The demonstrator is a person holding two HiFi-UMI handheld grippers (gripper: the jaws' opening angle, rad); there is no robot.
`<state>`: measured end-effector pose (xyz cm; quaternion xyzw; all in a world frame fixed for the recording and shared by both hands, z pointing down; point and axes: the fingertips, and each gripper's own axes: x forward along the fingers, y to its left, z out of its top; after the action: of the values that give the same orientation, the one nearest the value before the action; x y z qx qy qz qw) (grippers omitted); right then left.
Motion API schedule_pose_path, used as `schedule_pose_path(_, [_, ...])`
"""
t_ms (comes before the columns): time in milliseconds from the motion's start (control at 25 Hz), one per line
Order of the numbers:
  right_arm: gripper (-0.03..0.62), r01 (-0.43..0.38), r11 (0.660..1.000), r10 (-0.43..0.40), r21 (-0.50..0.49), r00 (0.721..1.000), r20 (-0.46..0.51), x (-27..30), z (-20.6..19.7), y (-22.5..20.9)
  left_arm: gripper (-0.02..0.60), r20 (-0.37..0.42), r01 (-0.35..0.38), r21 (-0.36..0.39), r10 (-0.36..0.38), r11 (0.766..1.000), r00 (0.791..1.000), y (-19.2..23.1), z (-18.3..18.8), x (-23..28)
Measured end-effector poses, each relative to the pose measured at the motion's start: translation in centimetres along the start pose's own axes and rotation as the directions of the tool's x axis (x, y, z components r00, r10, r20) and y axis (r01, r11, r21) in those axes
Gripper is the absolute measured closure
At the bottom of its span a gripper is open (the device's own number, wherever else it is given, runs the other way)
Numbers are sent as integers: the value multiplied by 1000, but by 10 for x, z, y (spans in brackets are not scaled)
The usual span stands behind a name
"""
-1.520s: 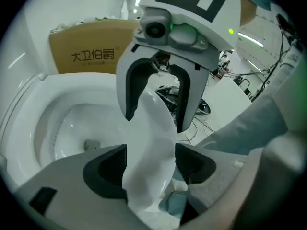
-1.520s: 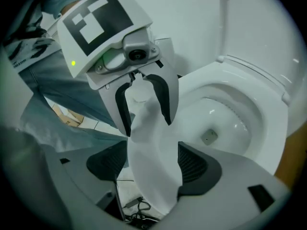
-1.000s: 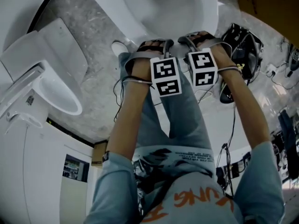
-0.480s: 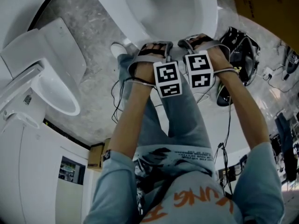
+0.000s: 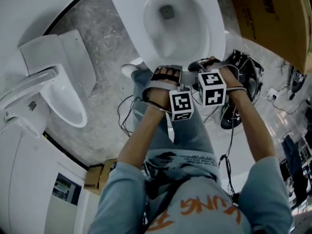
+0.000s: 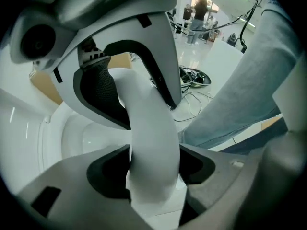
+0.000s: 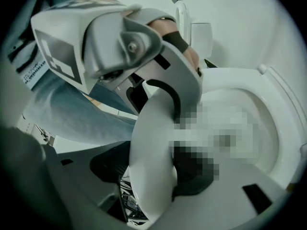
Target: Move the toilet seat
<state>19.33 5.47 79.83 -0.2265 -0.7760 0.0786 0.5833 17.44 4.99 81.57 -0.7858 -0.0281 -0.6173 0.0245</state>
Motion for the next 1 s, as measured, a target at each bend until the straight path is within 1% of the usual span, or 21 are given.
schedule_pose_path(80, [321, -20, 1000, 20, 13, 1000, 3, -14, 3, 3, 301, -8, -6, -7, 6, 1000, 1000, 4, 4, -13])
schedule_pose_path(200, [321, -47, 999, 47, 26, 999, 11, -33, 12, 14, 302, 2, 29, -17, -29, 999, 1000, 1, 9, -38])
schedule_pose_path(400, [321, -31, 999, 31, 15, 999, 15, -68, 26, 11, 308, 38, 60, -12, -59, 998, 998, 15, 11, -77])
schedule_pose_path(520, [310, -3, 999, 1, -42, 1000, -27, -81, 29, 16, 313, 35, 64, -7, -64, 998, 997, 20, 14, -97])
schedule_pose_path(600, [270, 45, 994, -52, -101, 996, -69, -88, 30, 18, 318, 43, 56, -9, -56, 998, 998, 24, 15, -112])
schedule_pose_path(640, [264, 87, 988, -98, -130, 992, -82, -93, 31, 16, 319, 48, 49, -12, -49, 999, 998, 27, 15, -119])
schedule_pose_path(680, [283, 137, 979, -151, -153, 985, -84, -100, 33, 11, 322, 54, 42, -18, -41, 999, 998, 32, 16, -127])
schedule_pose_path(720, [319, 187, 968, -202, -167, 976, -76, -108, 36, 5, 325, 59, 34, -24, -33, 999, 998, 36, 16, -135])
schedule_pose_path(760, [341, 230, 958, -245, -173, 967, -66, -116, 39, 1, 328, 64, 26, -30, -24, 999, 998, 40, 17, -144])
schedule_pose_path(800, [345, 266, 948, -280, -174, 958, -57, -124, 42, -2, 333, 68, 16, -33, -14, 999, 998, 44, 17, -153])
schedule_pose_path(880, [356, 318, 933, -329, -168, 944, -39, -141, 49, -5, 345, 76, -6, -41, 9, 999, 997, 51, 18, -172])
schedule_pose_path(1000, [365, 365, 920, -370, -143, 929, -6, -166, 58, -10, 351, 87, -43, -59, 48, 997, 995, 65, 18, -196])
